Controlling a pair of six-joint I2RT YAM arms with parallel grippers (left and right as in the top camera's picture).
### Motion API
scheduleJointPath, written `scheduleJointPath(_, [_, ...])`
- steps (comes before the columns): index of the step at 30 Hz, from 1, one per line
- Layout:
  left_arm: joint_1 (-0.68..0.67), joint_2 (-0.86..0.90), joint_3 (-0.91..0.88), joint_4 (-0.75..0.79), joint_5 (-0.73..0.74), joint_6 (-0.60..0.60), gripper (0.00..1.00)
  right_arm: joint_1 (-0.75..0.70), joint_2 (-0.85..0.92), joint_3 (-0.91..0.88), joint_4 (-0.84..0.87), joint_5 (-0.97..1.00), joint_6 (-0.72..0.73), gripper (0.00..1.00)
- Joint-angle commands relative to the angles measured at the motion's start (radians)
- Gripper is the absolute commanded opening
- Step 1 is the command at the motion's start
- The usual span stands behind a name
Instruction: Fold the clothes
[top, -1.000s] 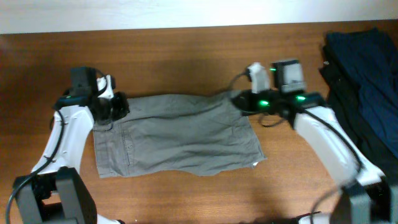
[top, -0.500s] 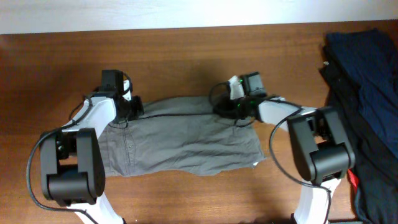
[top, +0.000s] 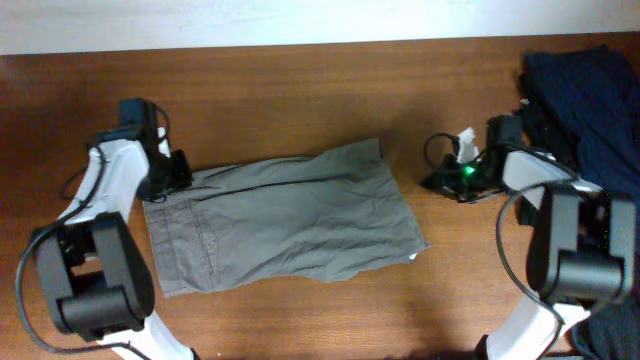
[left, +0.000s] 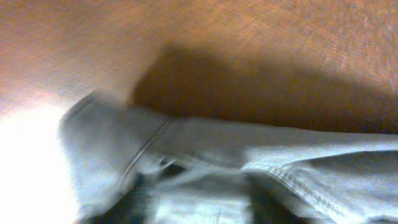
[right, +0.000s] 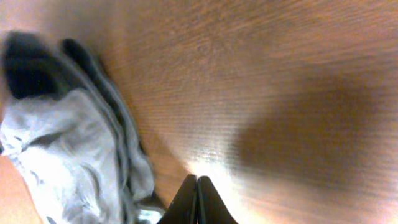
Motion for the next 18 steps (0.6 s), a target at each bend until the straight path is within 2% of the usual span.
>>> scheduleJointPath(1, [0.061, -0.135, 0.051, -0.108, -0.013, -0.017, 1.0, 0.016, -0.229, 0.002, -0.057, -0.019, -0.041, 0.05])
scheduleJointPath(4, [0.157, -0.158, 0.042, -0.278, 0.014, -0.053, 1.0, 0.162, -0.355, 0.001, -0.158, 0.029, -0.071, 0.11])
scheduleJointPath(6, [0.193, -0.158, 0.019, -0.303, 0.037, -0.074, 1.0, 0.246, -0.343, -0.004, -0.175, 0.07, -0.071, 0.11])
scheduleJointPath(10, [0.243, -0.158, -0.114, -0.281, 0.225, -0.049, 1.0, 0.406, -0.225, -0.015, -0.172, 0.236, 0.002, 0.1])
scheduleJointPath(14, [0.243, -0.158, -0.22, -0.206, 0.254, -0.027, 1.0, 0.427, -0.094, -0.015, -0.143, 0.243, 0.005, 0.04])
scheduleJointPath(18, [0.243, -0.158, -0.284, -0.124, 0.248, 0.046, 0.99, 0.383, 0.066, -0.015, -0.117, 0.301, 0.079, 0.04])
